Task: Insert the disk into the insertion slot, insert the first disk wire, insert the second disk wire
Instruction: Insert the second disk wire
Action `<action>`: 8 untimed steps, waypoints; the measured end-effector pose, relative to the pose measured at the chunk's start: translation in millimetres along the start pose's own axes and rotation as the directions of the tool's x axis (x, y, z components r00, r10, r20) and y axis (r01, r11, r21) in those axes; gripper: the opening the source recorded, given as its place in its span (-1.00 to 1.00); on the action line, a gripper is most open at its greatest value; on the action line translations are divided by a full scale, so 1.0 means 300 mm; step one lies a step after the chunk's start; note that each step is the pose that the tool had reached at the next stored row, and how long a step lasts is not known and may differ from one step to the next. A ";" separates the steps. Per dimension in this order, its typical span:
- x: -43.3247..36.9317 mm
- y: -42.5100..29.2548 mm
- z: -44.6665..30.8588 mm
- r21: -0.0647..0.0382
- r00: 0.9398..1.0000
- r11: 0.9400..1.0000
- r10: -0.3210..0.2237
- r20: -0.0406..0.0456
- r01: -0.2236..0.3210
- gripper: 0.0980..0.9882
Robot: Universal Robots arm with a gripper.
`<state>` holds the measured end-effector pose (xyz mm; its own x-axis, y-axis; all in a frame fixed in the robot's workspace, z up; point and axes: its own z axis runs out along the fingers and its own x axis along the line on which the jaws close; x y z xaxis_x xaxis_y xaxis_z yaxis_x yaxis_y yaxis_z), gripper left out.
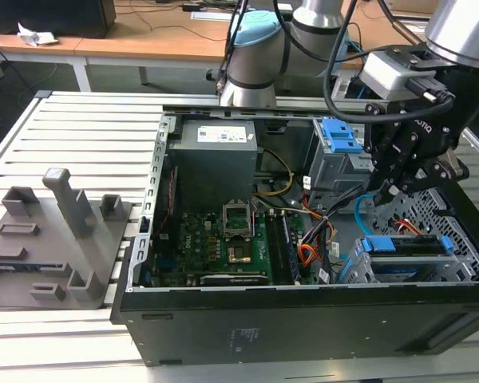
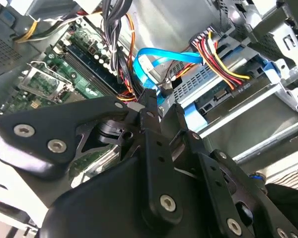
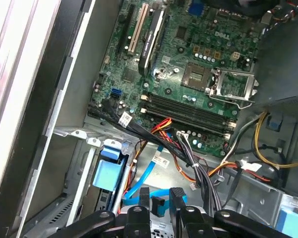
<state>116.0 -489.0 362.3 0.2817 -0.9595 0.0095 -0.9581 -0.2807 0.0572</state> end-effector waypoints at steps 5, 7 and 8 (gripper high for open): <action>-0.005 -0.003 0.022 0.000 1.000 1.000 -0.002 -0.001 0.002 -0.54; -0.005 -0.003 0.022 0.000 1.000 1.000 -0.002 -0.001 0.002 -0.73; -0.005 -0.003 0.022 0.000 1.000 1.000 -0.002 -0.001 0.002 -0.85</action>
<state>116.0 -487.4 355.5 0.2835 -0.9589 0.0101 -0.9576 -0.2825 0.0573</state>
